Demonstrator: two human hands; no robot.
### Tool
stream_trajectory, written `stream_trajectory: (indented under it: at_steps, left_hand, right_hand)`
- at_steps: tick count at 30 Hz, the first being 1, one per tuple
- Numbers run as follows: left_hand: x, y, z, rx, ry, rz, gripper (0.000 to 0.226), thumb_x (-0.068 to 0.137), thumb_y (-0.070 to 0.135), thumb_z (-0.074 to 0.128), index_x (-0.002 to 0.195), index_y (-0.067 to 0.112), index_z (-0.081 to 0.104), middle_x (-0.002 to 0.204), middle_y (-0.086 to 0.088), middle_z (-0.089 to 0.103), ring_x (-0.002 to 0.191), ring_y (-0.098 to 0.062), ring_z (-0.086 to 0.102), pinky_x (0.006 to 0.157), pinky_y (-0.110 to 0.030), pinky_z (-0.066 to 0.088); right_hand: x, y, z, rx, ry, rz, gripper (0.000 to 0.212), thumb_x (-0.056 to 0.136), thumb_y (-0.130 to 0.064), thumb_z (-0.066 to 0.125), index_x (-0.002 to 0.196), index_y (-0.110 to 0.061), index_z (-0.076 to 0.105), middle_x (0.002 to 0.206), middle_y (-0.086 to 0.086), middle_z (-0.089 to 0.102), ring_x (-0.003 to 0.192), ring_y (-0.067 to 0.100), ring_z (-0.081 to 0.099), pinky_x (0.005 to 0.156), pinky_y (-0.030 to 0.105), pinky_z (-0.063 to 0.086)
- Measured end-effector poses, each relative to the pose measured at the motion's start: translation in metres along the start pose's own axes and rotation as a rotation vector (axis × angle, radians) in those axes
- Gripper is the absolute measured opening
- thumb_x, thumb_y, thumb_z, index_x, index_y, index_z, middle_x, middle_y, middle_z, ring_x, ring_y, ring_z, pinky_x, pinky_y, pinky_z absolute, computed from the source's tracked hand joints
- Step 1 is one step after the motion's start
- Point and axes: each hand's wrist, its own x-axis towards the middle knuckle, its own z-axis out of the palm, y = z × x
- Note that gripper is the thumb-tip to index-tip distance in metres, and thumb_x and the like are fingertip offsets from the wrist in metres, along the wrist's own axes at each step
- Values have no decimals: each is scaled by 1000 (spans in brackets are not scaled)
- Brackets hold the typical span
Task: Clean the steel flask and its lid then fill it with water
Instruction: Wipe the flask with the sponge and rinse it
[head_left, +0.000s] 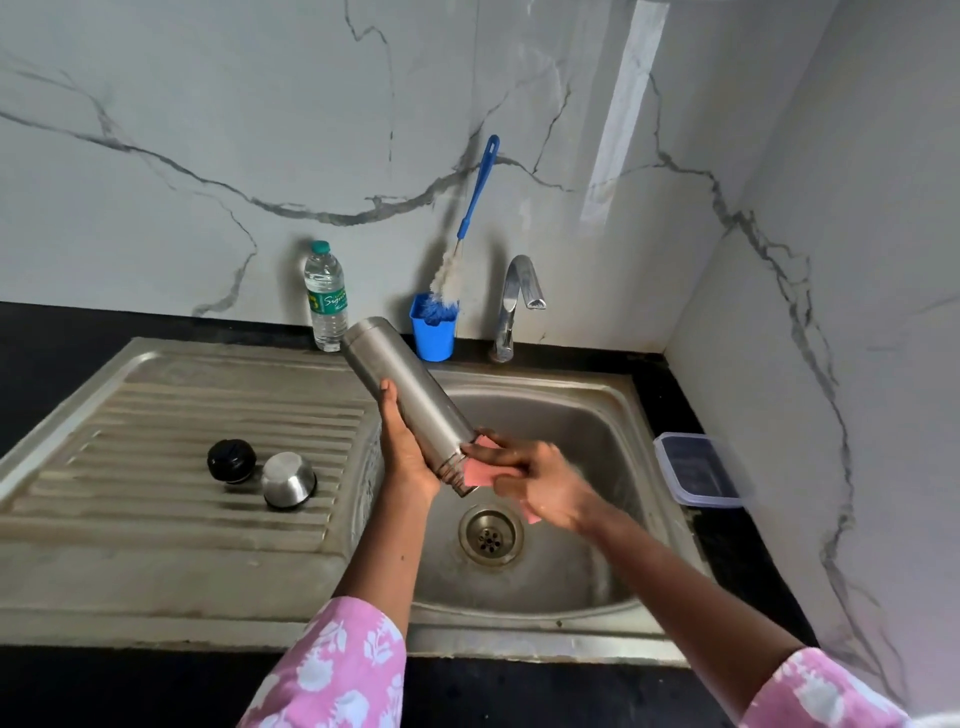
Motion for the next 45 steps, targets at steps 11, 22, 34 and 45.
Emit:
stream_trajectory:
  at_steps: [11, 22, 34, 45]
  left_hand:
    - [-15, -9, 2, 32, -36, -46, 84, 65, 63, 66, 133, 18, 47, 123, -14, 63, 110, -28, 61, 77, -39, 56]
    - [-34, -13, 18, 210, -211, -208, 47, 77, 51, 61, 106, 13, 63, 75, -8, 67, 70, -20, 64, 67, -32, 53]
    - [-38, -23, 16, 297, -229, -226, 50, 78, 55, 61, 106, 14, 64, 76, -7, 67, 69, -20, 65, 69, -33, 53]
    - [-35, -36, 19, 258, -224, -245, 45, 82, 53, 56, 104, 14, 65, 76, -9, 71, 68, -21, 67, 65, -32, 53]
  right_hand:
    - [38, -40, -57, 305, 259, 92, 58, 66, -22, 52, 123, -16, 44, 98, 11, 63, 76, 9, 67, 62, 22, 49]
    - [89, -94, -40, 256, 341, -15, 39, 72, -25, 66, 108, -13, 65, 100, 5, 65, 75, 10, 57, 58, 11, 44]
    - [85, -56, -28, 241, 396, -46, 37, 81, -17, 58, 118, -11, 62, 92, -9, 56, 81, 3, 53, 65, 8, 45]
    - [71, -29, -21, 198, 444, 29, 55, 68, -43, 56, 116, -16, 62, 111, 6, 46, 100, 18, 50, 84, 23, 41]
